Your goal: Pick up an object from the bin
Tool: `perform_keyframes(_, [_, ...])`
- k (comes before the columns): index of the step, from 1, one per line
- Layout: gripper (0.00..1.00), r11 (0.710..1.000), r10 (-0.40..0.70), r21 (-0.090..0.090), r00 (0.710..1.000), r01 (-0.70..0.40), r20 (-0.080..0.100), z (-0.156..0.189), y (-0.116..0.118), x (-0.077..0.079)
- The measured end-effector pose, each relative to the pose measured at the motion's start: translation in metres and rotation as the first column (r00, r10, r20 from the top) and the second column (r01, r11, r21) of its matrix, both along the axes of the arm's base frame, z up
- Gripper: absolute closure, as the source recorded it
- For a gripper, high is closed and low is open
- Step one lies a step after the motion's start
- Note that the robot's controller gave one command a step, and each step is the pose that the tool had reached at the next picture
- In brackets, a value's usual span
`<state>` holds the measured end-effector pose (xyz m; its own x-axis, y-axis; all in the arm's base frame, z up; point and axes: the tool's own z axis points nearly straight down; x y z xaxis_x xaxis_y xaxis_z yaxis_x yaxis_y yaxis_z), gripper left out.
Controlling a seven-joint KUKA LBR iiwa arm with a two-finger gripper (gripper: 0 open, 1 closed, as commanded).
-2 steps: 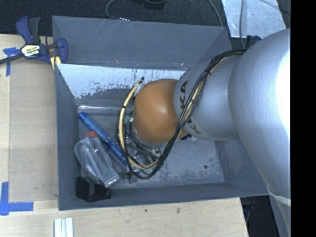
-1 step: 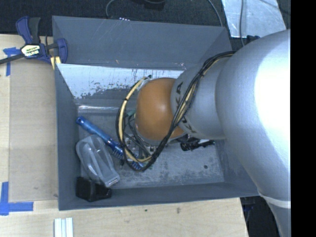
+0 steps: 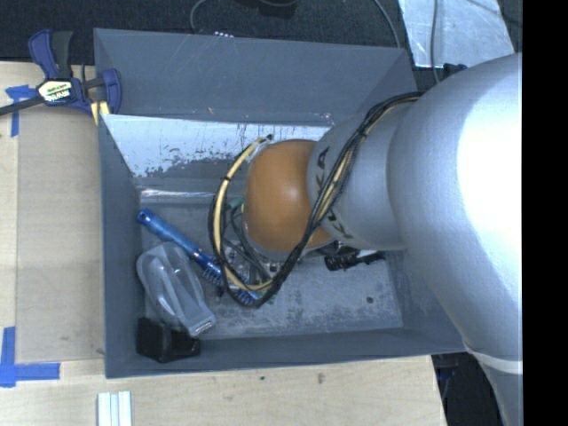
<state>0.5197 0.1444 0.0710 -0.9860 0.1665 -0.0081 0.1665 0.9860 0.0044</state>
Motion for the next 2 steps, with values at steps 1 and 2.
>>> perform_keyframes(1, [1.00,1.000,0.001,-0.001,1.000,-0.001,-0.002,0.0022,-0.0002,-0.0009])
perform_keyframes(2, [1.00,1.000,0.000,-0.002,1.000,0.000,-0.004,0.0116,-0.0009,-0.0017])
